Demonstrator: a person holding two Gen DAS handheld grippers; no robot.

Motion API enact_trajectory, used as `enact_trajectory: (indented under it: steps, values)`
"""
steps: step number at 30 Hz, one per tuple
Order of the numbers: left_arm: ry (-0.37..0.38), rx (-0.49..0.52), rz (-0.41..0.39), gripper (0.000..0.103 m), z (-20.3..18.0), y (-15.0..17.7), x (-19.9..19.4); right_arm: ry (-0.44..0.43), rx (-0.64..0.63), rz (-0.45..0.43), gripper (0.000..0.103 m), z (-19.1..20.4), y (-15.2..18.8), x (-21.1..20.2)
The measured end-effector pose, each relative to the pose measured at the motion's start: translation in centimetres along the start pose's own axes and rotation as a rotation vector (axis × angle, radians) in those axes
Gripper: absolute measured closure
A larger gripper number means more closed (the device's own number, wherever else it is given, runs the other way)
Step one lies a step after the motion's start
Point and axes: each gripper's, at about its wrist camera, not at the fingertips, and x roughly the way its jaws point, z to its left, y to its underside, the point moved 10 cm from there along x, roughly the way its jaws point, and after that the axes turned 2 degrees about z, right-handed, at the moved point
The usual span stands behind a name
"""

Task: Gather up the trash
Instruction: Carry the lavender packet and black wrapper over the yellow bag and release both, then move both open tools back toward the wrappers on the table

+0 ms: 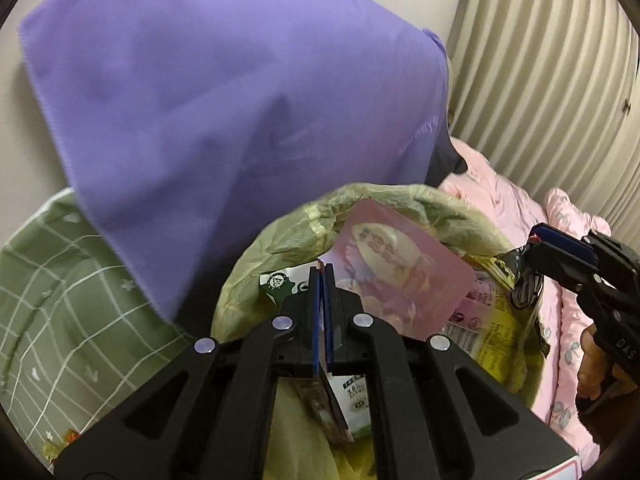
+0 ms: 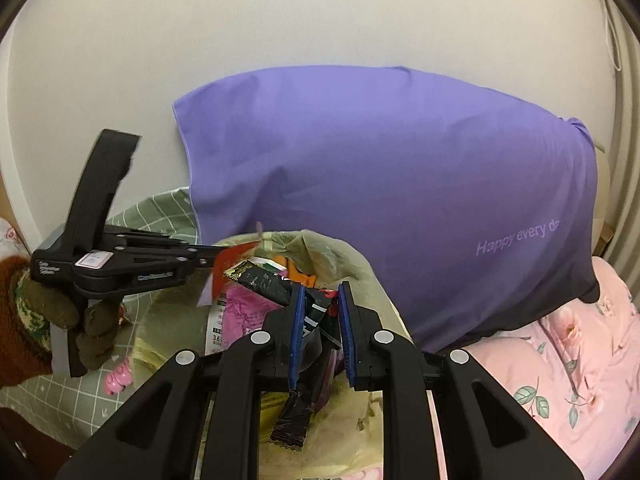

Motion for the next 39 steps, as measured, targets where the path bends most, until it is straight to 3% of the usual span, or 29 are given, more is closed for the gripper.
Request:
enact_trajectory:
  steps: [10,21,26,28,30,39]
  values:
    - [0.032,0.030,0.045,0.101,0.5,2.4,-0.2,-0.052,-0.032,0.058,0.086,1.8,1.1,2.9]
    - [0.099,-0.036,0.014,0.101,1.0,3.2,-2.9,0.008,-0.022,0.070,0.086,2.0,1.1,2.8]
    - [0.101,-0.086,0.017,0.094,1.2,3.8,-3.2,0.044,-0.011,0.082,0.084,1.5,1.8,1.9]
    - [0.095,-0.108,0.014,0.087,1.4,4.2,-3.4,0.049,0.000,0.076,0.073,1.3,1.9,1.3]
    - [0.092,-0.137,0.007,0.081,1.6,4.4,-3.9,0.048,0.015,0.062,0.069,1.1,1.7,0.7]
    - [0.048,-0.243,-0.076,0.066,4.7,5.8,-9.0,0.020,0.056,-0.003,0.069,2.4,0.5,-1.6]
